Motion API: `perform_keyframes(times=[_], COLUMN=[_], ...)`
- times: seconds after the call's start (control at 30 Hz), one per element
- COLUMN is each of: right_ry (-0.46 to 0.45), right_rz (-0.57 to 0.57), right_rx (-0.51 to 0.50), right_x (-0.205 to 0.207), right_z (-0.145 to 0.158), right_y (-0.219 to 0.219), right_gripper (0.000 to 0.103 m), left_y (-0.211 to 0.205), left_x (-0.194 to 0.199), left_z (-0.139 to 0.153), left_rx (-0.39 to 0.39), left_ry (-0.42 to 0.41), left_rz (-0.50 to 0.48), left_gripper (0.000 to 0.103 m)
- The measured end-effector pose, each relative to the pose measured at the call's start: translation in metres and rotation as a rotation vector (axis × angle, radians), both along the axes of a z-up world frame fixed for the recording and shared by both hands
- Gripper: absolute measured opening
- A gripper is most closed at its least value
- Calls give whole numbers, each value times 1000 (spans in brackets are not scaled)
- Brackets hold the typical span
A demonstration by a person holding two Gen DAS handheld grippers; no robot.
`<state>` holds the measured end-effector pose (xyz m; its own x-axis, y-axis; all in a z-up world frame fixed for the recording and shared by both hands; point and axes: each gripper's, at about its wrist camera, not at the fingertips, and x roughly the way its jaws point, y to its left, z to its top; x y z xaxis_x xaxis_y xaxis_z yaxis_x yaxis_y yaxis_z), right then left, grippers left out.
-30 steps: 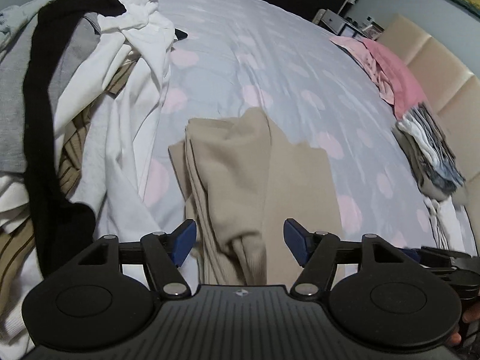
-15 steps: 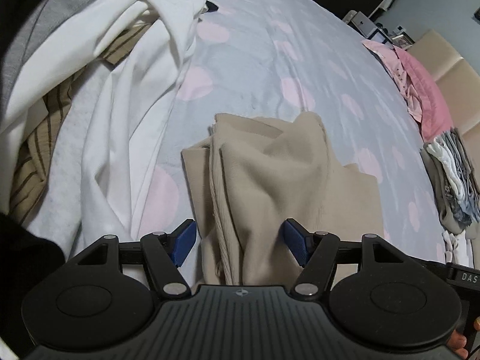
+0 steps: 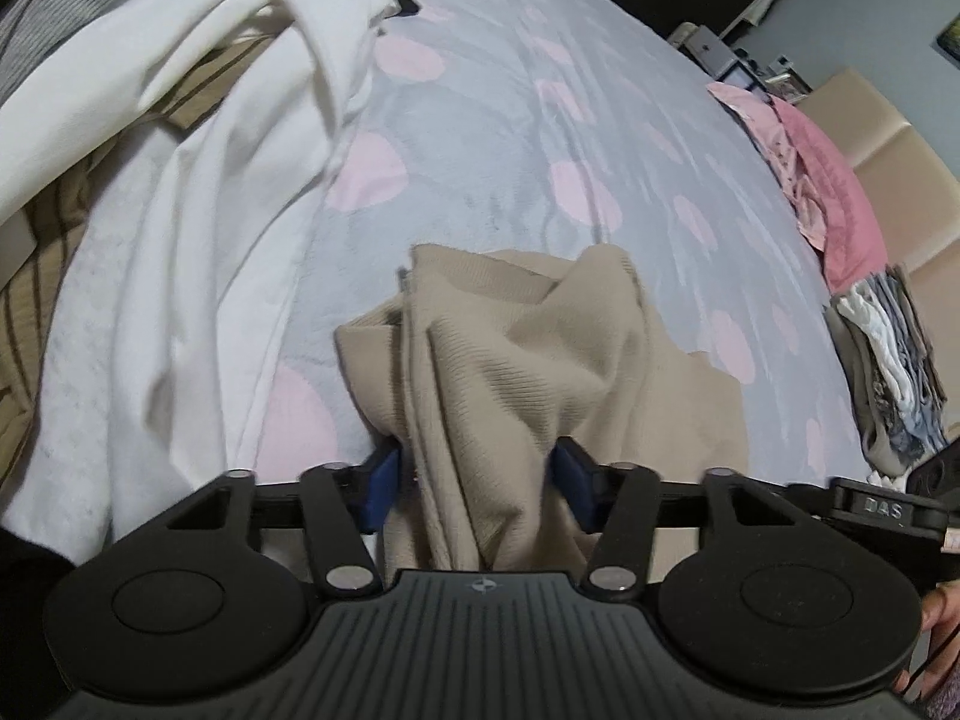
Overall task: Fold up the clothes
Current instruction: 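Grasp the folded beige top with both grippers and lift it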
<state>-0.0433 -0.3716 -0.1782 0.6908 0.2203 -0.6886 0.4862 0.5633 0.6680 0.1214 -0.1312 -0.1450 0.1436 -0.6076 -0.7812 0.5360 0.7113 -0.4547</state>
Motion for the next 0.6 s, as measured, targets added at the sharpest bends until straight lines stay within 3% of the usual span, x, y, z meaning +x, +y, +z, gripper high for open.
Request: perform_keyframes(times=[0.1,0.23,0.6], right_ry=[-9,-30,-191], right_rz=[-7,-14,-28], right_rx=[-10,-30,-135], right_x=[2,-3,-41], right_z=[3,13,73], right_y=[1,3,12], right_gripper=[42,28,26], left_y=[0,-2,14], left_x=[-2,-11,-48], left_z=[4,16,70], left_rx=[-20,-14,-157], left_ry=[-1,-55,-165], left_rz=[0,-20,-39], left_gripper=[28,23,22])
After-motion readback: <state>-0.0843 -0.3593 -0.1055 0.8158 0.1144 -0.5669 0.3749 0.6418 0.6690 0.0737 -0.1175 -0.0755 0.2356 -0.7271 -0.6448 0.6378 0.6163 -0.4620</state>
